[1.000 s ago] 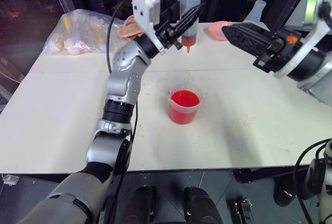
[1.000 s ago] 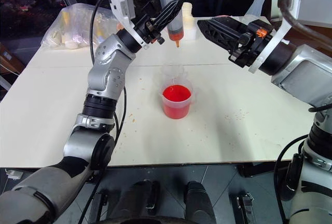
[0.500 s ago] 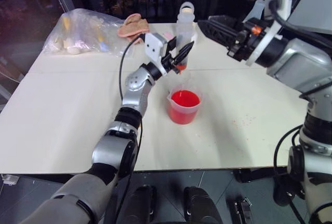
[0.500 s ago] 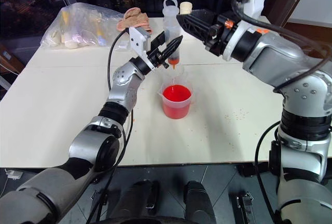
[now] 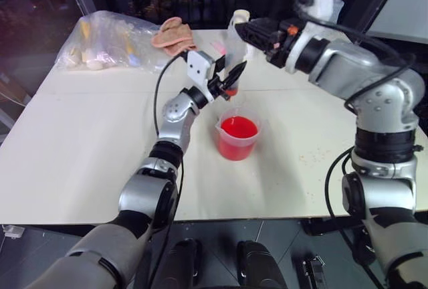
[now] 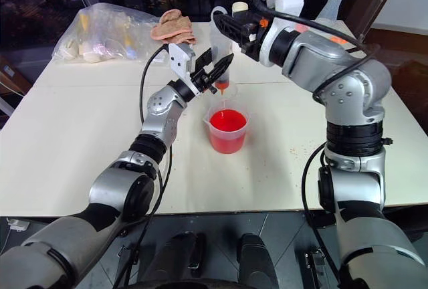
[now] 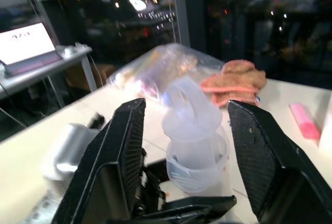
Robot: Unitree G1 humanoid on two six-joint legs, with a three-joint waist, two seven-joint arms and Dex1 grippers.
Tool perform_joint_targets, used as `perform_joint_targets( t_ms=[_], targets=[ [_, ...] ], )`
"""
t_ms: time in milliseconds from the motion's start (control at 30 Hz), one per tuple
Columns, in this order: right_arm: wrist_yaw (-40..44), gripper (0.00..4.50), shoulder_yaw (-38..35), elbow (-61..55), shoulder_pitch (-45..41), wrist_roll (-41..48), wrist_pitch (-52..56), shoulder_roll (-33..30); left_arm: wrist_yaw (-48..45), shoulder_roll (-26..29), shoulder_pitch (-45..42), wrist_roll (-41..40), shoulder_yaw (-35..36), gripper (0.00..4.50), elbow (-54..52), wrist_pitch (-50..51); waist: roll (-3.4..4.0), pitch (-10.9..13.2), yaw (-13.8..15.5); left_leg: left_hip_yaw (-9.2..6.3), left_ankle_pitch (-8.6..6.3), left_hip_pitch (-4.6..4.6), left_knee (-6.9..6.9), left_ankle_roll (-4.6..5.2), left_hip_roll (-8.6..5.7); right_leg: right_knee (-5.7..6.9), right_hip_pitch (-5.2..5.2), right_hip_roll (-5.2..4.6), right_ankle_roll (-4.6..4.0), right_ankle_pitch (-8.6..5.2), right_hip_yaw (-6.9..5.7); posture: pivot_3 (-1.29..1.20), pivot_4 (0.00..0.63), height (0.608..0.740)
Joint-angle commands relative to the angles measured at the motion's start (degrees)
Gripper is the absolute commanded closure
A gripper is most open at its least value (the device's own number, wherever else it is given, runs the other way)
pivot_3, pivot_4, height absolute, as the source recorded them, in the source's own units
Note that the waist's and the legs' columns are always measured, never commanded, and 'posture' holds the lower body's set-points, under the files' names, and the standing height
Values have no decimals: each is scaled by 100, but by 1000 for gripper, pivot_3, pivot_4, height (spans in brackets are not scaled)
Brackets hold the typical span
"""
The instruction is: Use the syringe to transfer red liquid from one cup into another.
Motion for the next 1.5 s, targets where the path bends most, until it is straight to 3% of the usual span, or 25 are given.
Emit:
perform_joint_targets(
  t_ms=[33,267,367,467,500,1500],
  targets=[
    [138,1944,-53,13,-211,-358,-172,123,6,-11,-164,7,69,2970,-151,-126,0,0,0,1,0,0,0,0,0,0,0,1,0,0,-1,0,150,740],
    [259,1944,-123,320,-343,-919,-290,404,14,-29,-139,0,61,2970,-225,-110,0,0,-5,4,0,0,0,0,0,4,-3,4,1,1,-3,0,150,740],
    [289,2811,-174,460,-447,-1083,-354,537,16,-58,-109,11,44,2970,-237,-115,0,0,-7,5,0,0,-1,0,0,5,-4,5,2,1,-3,0,150,740],
    [317,4203,-185,515,-515,-1210,-351,640,12,-79,-87,17,35,2970,-251,-109,0,0,-10,5,0,0,-1,0,0,5,-5,17,2,1,-2,0,150,740],
    [322,4436,-184,527,-532,-1256,-344,676,12,-87,-81,20,33,2970,-259,-107,1,0,-10,5,0,0,-1,0,1,6,-6,18,2,1,-1,0,150,740],
    [687,4436,460,-439,10,-1842,1160,1275,-56,-156,-369,-20,230,2970,-99,-73,1,-1,-21,6,0,0,-3,-1,1,9,-10,19,2,1,1,0,150,740]
  ],
)
